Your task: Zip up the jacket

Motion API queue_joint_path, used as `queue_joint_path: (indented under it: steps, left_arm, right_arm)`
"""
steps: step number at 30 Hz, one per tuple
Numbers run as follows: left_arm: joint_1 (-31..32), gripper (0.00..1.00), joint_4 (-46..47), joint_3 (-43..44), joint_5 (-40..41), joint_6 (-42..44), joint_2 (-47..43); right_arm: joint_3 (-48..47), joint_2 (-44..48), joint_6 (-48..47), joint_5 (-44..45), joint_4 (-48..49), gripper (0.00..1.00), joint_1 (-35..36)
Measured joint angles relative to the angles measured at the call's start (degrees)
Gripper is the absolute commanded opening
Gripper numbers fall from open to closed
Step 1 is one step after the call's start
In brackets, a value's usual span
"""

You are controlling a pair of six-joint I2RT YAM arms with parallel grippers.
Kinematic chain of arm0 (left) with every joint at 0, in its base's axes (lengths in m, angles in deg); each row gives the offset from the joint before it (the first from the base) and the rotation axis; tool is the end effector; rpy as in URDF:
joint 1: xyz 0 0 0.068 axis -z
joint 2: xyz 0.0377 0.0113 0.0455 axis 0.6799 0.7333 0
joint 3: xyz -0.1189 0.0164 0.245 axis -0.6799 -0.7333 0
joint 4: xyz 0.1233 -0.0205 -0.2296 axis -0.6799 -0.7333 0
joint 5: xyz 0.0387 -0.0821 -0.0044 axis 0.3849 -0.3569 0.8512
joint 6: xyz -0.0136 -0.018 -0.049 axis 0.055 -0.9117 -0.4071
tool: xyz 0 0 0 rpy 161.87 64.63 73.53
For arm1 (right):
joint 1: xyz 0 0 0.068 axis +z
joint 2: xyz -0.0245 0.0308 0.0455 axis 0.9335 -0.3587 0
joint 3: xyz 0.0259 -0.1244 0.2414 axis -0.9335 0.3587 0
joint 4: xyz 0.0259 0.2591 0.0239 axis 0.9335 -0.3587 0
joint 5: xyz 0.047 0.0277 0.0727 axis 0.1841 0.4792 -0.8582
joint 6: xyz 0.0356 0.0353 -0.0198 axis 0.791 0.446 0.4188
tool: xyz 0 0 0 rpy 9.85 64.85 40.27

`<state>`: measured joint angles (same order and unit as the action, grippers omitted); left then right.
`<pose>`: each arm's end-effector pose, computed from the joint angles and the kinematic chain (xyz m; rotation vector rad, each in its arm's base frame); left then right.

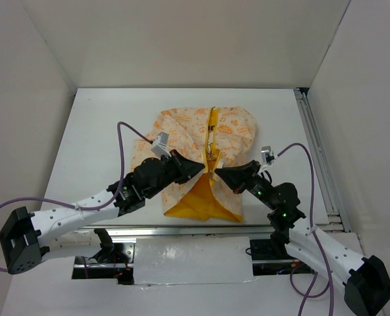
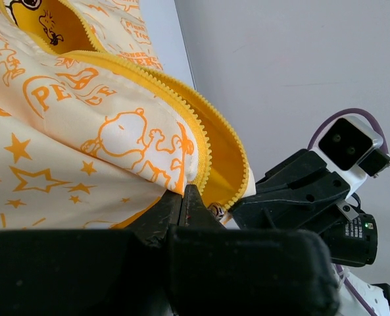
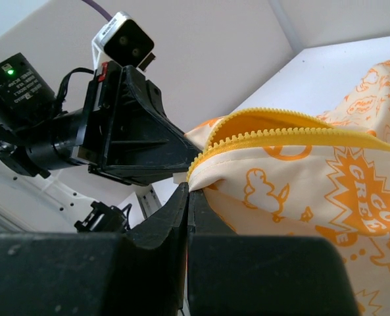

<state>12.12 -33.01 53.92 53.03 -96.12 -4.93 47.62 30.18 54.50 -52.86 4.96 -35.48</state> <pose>0.1560 -0.2074 0.3086 -0.3900 1.8303 -1.3546 0.1237 0.0947 0.2501 -0.2109 1.3604 1.2833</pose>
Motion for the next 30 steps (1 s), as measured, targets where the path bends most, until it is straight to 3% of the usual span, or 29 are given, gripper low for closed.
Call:
queue_joint_path:
  steps: [30]
  left_arm:
    - [0.11, 0.0, 1.44, 0.0, 0.44, -1.53, 0.81]
  right_arm:
    - [-1.11, -1.55, -0.39, -1.27, -1.36, 0.0, 0.0]
